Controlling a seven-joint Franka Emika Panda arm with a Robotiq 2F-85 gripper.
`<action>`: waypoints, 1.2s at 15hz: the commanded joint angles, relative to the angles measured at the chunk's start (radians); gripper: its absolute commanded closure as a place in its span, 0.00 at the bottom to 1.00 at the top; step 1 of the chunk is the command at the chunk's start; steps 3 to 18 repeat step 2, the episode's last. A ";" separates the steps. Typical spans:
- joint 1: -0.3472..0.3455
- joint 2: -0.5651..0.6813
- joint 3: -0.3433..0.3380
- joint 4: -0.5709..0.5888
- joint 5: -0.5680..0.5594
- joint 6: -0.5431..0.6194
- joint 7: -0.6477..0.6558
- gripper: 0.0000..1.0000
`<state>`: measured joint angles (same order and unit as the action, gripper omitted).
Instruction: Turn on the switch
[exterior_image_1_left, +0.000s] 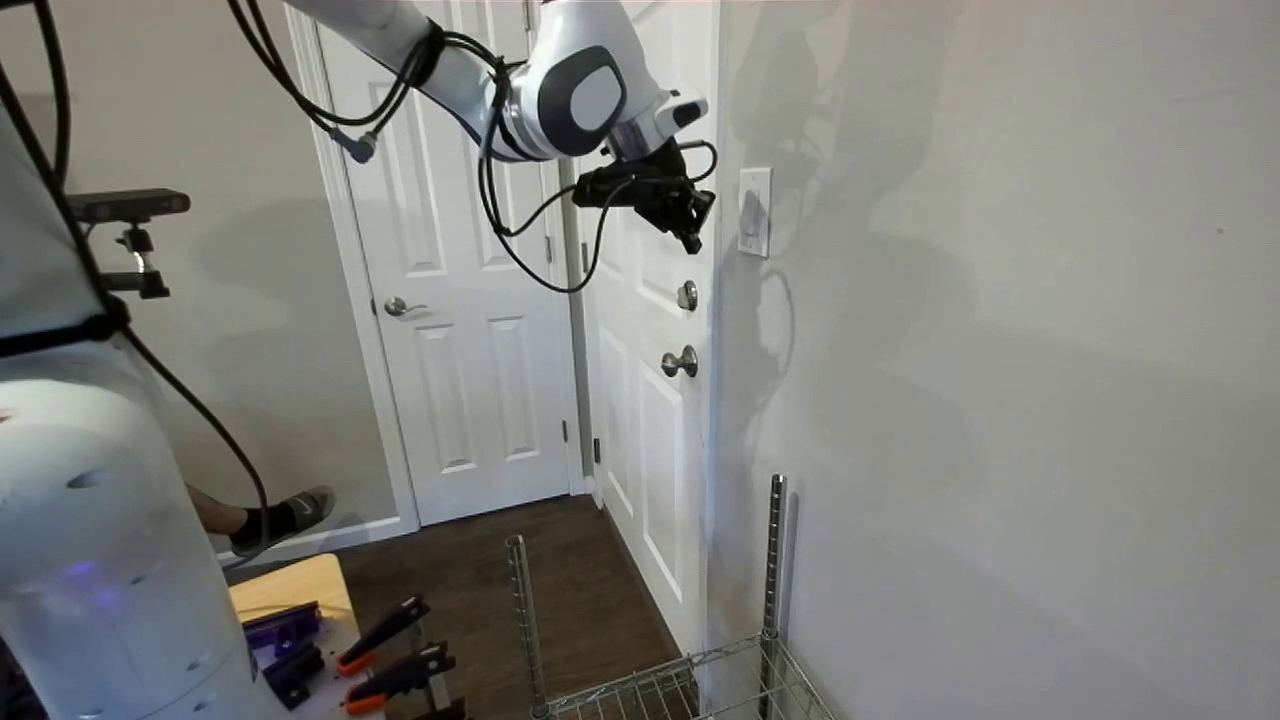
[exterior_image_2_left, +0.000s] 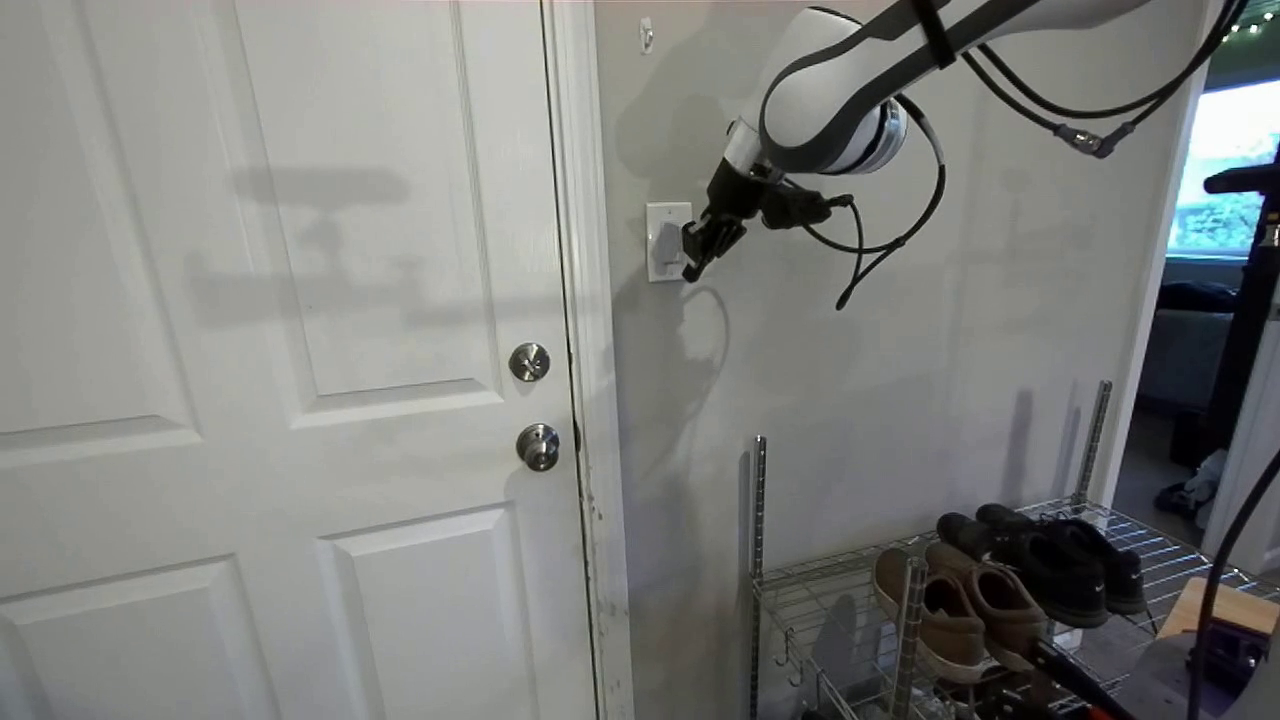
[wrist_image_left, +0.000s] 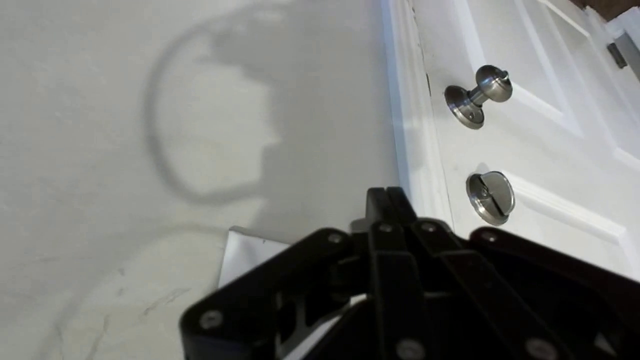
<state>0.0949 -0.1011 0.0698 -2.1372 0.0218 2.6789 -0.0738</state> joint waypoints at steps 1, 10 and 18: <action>-0.003 0.000 0.001 0.002 -0.003 -0.004 0.004 0.95; -0.003 0.000 0.001 0.002 -0.003 -0.004 0.004 0.95; -0.003 0.000 0.001 0.002 -0.003 -0.004 0.004 0.95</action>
